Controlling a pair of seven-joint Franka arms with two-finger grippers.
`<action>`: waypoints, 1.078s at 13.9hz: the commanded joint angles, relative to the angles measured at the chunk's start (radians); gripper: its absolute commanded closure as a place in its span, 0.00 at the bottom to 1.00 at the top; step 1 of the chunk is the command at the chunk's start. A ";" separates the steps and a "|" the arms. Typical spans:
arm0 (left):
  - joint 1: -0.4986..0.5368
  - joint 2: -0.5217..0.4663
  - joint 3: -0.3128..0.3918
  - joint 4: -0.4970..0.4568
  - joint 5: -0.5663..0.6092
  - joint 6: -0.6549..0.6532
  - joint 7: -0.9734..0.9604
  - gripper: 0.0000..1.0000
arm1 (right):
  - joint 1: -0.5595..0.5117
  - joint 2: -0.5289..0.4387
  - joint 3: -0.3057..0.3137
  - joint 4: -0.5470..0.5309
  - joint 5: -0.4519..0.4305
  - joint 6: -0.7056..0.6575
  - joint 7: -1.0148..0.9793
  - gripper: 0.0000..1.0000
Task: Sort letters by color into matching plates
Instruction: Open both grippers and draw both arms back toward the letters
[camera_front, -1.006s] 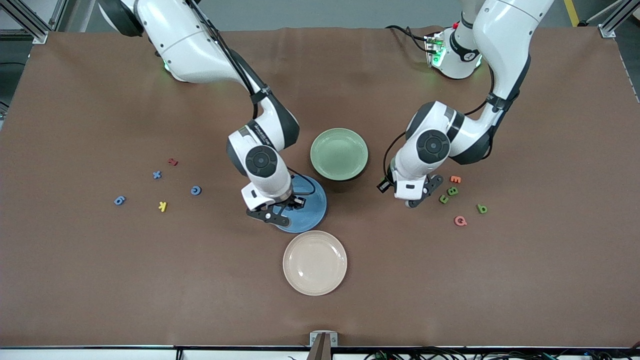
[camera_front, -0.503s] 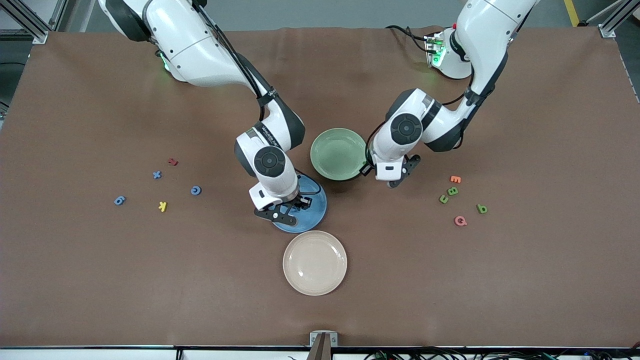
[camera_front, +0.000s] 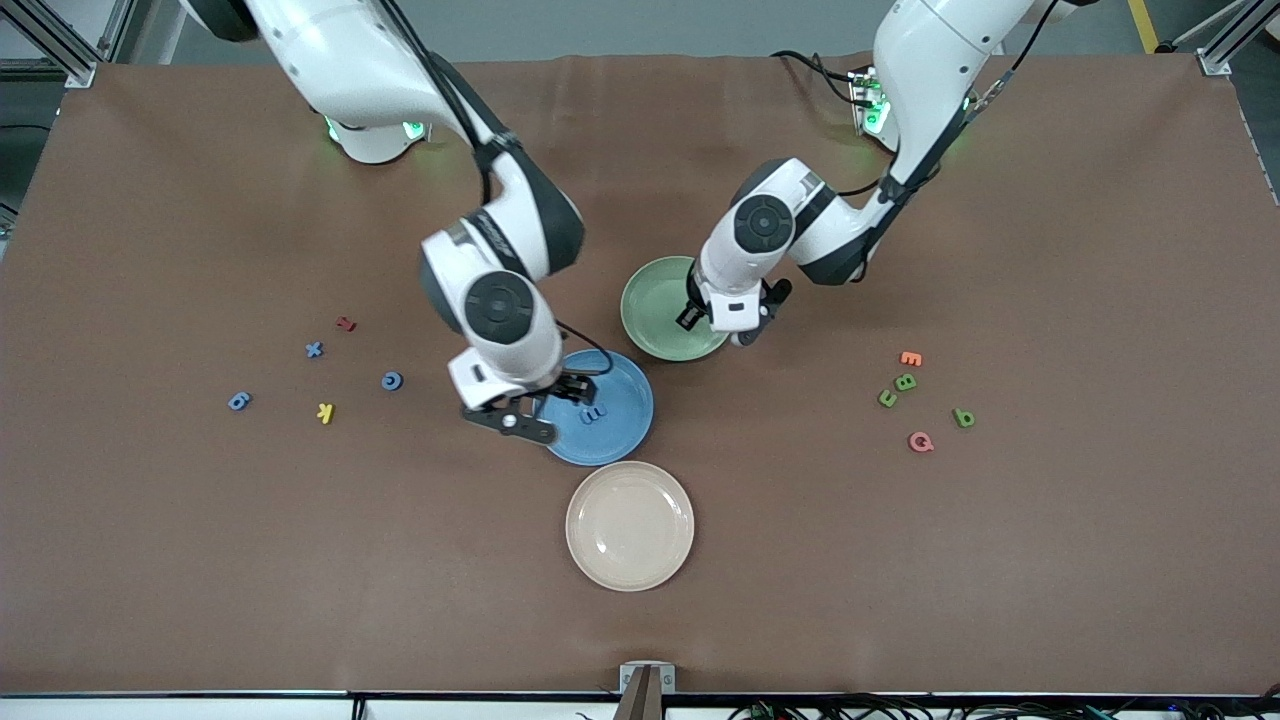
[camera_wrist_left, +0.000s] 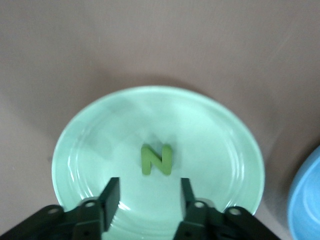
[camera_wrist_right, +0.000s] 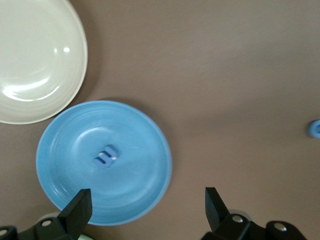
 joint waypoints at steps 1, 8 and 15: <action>0.012 -0.013 0.007 0.006 0.022 0.011 -0.016 0.00 | -0.129 -0.206 0.015 -0.248 0.001 0.010 -0.179 0.00; 0.108 -0.052 0.099 0.117 0.373 -0.127 0.138 0.00 | -0.384 -0.320 0.015 -0.583 0.003 0.220 -0.515 0.00; 0.294 -0.078 0.096 0.128 0.373 -0.282 0.721 0.00 | -0.421 -0.300 0.015 -0.643 0.011 0.323 -0.554 0.00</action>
